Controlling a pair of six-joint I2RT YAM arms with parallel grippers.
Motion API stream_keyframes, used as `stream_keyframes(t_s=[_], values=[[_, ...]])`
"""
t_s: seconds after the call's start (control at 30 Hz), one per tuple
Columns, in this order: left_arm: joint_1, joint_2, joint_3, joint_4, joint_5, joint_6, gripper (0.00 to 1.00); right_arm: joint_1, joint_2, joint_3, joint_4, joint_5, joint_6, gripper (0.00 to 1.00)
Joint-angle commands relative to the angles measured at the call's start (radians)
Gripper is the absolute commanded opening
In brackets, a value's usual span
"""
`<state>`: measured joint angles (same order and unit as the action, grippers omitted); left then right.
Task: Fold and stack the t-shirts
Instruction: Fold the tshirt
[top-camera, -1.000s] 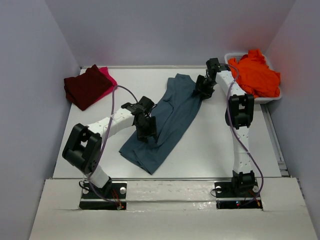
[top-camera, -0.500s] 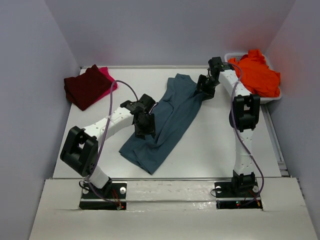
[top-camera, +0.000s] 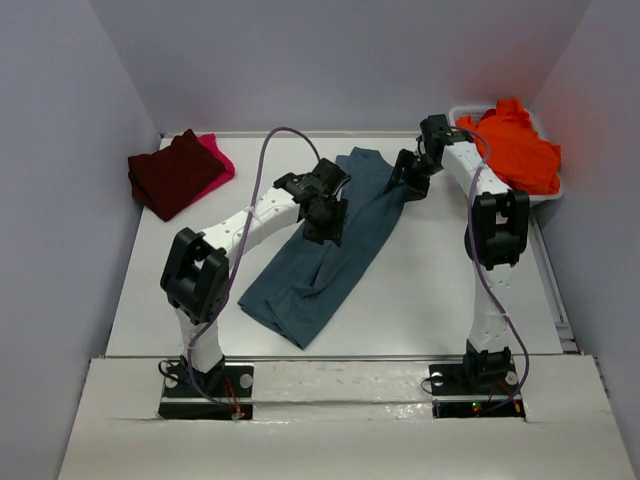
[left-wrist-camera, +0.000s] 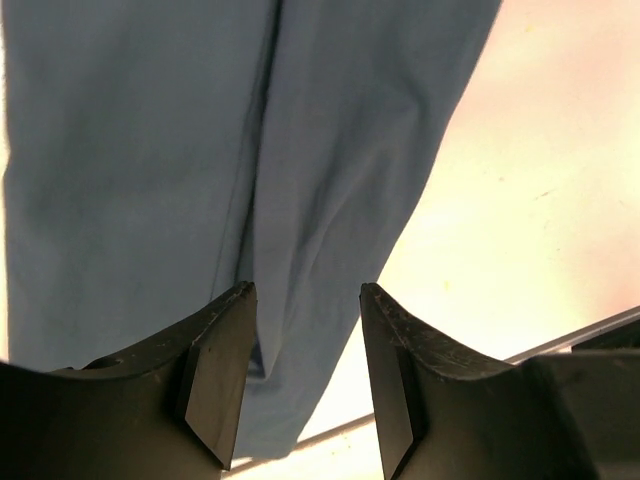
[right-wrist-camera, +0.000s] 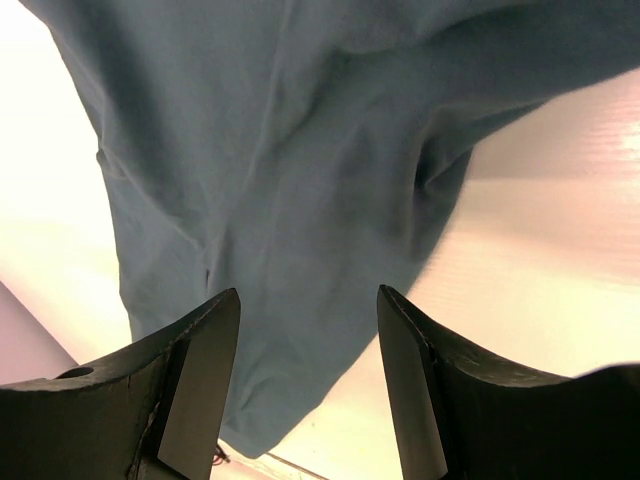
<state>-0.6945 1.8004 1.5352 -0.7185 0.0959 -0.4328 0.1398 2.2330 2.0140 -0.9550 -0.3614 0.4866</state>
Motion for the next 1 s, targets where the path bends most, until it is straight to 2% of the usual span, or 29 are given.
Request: stream_keyframes(t_s=[0.0,0.17,0.43,0.67,0.97], values=[[-0.026,0.06,0.114,-0.001,0.066,0.092,0.57,0.009,0.03,0.02,0.068,-0.031,0.01,0.63],[-0.046,0.14,0.183,0.013,0.179,0.138,0.57,0.009,0.111,0.124,0.064,-0.021,0.0,0.62],[-0.046,0.165,0.103,0.039,0.306,0.174,0.57,0.009,0.201,0.233,0.079,-0.027,0.013,0.62],[-0.046,0.157,0.008,0.016,0.301,0.192,0.57,0.009,0.244,0.269,0.068,-0.03,0.017,0.62],[-0.046,0.163,-0.041,-0.038,0.203,0.174,0.57,0.009,0.252,0.24,0.074,-0.027,0.006,0.62]])
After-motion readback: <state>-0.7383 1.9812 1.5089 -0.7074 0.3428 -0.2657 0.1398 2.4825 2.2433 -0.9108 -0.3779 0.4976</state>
